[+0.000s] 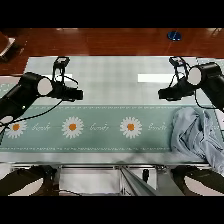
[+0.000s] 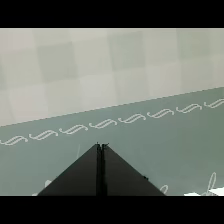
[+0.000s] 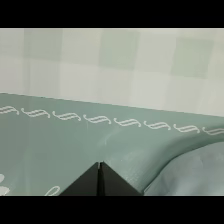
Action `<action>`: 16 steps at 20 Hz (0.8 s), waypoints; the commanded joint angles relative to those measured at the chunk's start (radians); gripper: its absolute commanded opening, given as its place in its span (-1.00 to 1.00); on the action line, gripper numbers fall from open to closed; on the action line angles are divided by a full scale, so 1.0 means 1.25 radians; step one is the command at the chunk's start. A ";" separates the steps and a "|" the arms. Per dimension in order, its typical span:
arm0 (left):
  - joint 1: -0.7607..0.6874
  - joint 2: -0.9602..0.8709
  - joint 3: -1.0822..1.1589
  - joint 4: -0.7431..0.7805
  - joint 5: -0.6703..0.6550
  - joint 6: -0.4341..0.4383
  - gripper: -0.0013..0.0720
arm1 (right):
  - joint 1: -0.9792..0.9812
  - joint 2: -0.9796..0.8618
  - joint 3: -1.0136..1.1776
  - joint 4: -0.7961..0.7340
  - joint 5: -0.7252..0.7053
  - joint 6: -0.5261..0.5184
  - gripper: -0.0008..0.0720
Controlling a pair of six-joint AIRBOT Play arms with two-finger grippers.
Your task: Fold the shirts.
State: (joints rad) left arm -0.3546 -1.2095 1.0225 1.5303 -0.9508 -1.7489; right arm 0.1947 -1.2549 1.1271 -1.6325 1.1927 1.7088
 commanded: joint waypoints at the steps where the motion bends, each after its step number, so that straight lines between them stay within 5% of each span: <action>1: 0.001 0.000 0.000 0.000 0.000 0.000 -0.91 | 0.000 0.000 0.000 0.000 0.000 0.000 -0.91; 16: 0.000 0.000 0.000 0.000 0.026 0.000 -0.91 | 0.000 0.000 0.000 -0.060 -0.091 -0.065 -0.91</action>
State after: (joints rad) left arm -0.3546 -1.2095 1.0222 1.5299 -0.9451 -1.7485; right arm 0.1947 -1.2549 1.1271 -1.6955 1.1278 1.6409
